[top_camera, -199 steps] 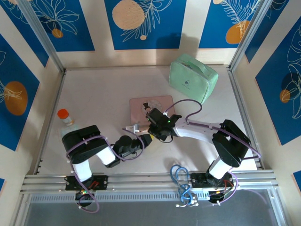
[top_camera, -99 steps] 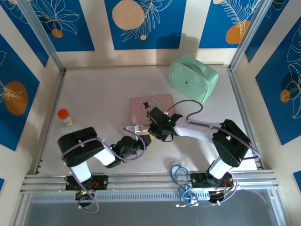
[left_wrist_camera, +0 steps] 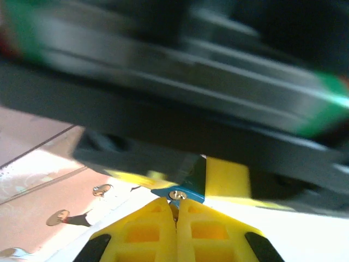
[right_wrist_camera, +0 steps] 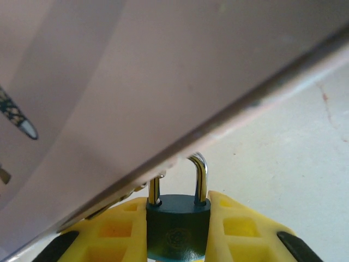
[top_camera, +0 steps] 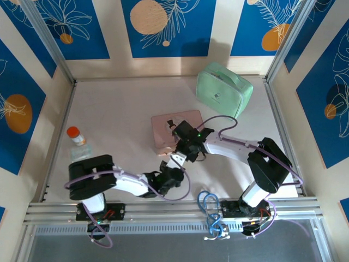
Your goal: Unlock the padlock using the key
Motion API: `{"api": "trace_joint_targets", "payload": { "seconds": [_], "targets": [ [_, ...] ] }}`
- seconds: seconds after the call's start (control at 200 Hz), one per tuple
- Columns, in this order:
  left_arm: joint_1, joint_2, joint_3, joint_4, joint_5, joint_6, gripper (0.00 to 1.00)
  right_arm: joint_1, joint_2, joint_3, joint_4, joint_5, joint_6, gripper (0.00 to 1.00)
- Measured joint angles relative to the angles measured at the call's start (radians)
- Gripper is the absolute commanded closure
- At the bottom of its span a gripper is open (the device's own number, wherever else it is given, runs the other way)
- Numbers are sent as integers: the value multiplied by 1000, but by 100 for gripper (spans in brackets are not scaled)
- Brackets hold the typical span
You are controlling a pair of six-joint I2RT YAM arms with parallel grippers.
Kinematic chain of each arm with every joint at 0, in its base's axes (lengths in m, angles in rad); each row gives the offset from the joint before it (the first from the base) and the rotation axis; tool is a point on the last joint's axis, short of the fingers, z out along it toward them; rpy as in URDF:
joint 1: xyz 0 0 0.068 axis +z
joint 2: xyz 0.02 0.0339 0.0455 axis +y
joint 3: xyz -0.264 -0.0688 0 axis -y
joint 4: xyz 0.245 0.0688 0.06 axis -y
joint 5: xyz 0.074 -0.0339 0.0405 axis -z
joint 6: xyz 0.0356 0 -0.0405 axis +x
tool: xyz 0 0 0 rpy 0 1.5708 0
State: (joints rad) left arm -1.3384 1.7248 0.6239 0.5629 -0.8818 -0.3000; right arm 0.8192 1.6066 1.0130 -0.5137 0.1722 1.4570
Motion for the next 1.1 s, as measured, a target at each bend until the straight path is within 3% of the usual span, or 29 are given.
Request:
{"api": "trace_joint_targets", "payload": {
  "seconds": [0.135, 0.235, 0.445, 0.755, 0.815, 0.875, 0.895, 1.1],
  "targets": [
    [-56, 120, 84, -3, -206, 217, 100, -16, -16, -23, 19, -19, -2, 100],
    [-75, 172, 121, -1, -281, 319, 100, -26, -31, -40, 32, -29, -1, 100],
    [-103, 118, 108, -43, -277, 373, 100, -25, -109, -138, 125, -89, 51, 100],
    [-146, 26, 54, -194, -235, 332, 100, 21, -138, -237, 267, -135, 136, 100],
    [-146, 16, 55, -231, -229, 303, 61, 27, -135, -232, 265, -135, 137, 100],
    [-150, -6, 62, -277, -215, 253, 13, 33, -132, -224, 258, -134, 134, 100],
    [-156, -18, 68, -308, -218, 224, 1, 35, -130, -221, 255, -134, 133, 100],
    [-183, -269, 98, -534, -166, -73, 0, 44, -128, -225, 271, -132, 125, 100]
  ]
}}
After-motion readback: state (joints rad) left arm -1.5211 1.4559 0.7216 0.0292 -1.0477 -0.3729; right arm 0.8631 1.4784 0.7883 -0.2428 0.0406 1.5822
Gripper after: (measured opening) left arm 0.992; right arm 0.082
